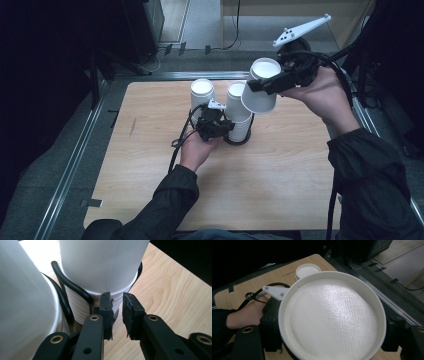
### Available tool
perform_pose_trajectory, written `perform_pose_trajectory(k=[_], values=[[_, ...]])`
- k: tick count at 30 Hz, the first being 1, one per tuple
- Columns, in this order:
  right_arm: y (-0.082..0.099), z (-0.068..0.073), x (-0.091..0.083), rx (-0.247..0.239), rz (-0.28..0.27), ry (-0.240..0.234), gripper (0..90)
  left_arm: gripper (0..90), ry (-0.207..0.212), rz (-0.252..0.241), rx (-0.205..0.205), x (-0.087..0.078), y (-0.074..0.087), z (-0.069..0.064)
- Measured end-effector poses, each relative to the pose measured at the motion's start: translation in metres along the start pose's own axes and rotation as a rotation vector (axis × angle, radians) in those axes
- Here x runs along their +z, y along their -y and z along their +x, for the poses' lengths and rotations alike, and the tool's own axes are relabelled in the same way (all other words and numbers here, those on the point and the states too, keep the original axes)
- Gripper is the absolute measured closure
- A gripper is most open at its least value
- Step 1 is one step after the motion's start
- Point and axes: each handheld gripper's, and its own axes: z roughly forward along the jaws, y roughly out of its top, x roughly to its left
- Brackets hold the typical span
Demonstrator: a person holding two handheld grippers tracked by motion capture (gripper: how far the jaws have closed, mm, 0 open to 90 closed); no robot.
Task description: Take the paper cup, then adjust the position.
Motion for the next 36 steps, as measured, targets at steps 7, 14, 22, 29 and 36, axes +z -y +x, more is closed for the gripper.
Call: perform_pose_trajectory(k=[7,14,22,29,36], values=[[0.029,0.003,-0.004,-0.002,0.000,-0.029,23.9,67.4,0.102,0.000,0.019,-0.005,0.001,-0.004],[0.057,0.008,0.004,-0.028,0.012,-0.057,23.7,56.8,0.178,0.030,0.101,-0.018,0.006,-0.006],[0.082,0.014,0.015,-0.030,0.010,-0.088,23.6,45.6,0.280,0.027,0.164,-0.034,0.016,-0.001],[0.107,0.019,0.035,-0.033,0.013,-0.120,23.6,39.5,0.302,0.025,0.205,-0.043,0.027,0.008],[0.132,0.024,0.060,-0.025,-0.012,-0.173,23.6,37.0,0.302,0.020,0.213,-0.046,0.044,0.017]])
